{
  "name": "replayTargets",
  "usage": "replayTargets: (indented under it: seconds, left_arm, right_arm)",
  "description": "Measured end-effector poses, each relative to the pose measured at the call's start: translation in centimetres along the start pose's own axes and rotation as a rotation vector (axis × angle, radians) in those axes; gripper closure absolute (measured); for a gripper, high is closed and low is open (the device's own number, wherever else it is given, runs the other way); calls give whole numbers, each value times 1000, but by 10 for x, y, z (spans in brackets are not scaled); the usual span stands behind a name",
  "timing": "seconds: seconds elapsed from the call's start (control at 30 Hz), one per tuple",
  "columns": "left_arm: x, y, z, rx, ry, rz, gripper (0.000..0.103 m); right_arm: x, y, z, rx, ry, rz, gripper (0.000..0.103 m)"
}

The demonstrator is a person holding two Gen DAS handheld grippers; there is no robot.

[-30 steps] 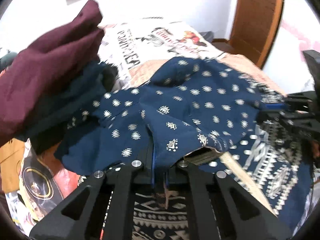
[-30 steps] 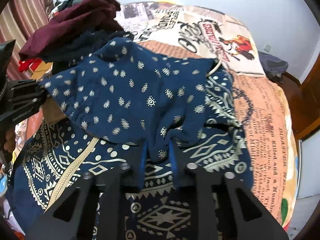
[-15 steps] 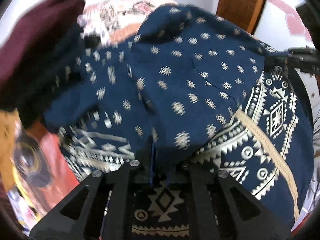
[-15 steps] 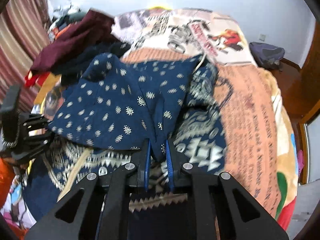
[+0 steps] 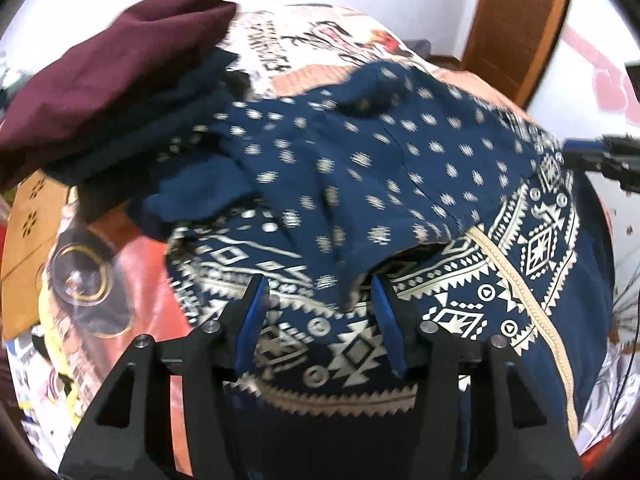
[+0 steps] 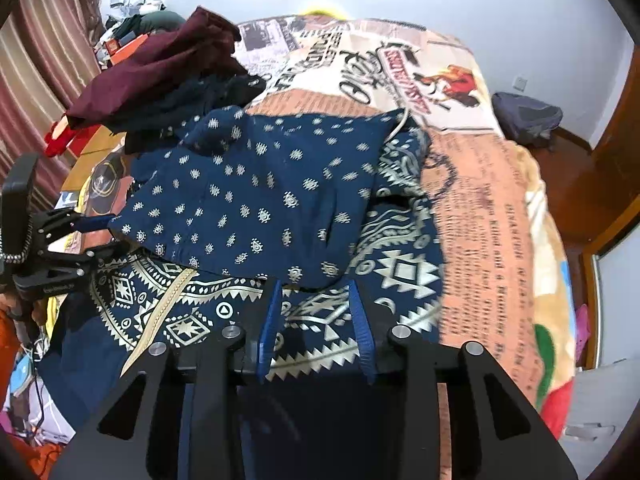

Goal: Fold large clothes

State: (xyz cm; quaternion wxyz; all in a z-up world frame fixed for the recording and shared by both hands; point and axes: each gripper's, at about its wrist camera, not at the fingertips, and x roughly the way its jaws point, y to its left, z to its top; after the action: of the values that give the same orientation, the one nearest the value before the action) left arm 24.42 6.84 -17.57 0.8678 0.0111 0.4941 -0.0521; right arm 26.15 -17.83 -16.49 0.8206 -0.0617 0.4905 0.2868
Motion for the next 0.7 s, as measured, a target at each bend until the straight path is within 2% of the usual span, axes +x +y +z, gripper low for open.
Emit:
replayTargets:
  seconds: [0.1,0.23,0.27,0.33,0.47,0.6,0.7]
  left_arm:
    - [-16,20,-9,-84,-16,19,44]
    - [-18,50,-19,-189,7,7,44]
    - [-16,58,-23,-226,22,-16,44]
    - [-9,70,-31,-283,54,-51,44]
    - [1,88,-60,-404,114,-126,44]
    - [12,97,-88,-542,161,-284,44]
    - [16,96,-100,-585,154,-324,44]
  right_arm:
    - [-10,-8,-2,10,-11,-22,71]
    - [-22,-23,-8,51,-16,-37,70]
    - [-23,-27,-11,65,-10,-38,69]
    - [-26,-33,-18,90,-5,-48,61]
    - [-27,-42,-34,135,22,-48,60]
    - [-22,-47,-52,216,58,14,60]
    - [-17,-45,-63,292,68,116,60]
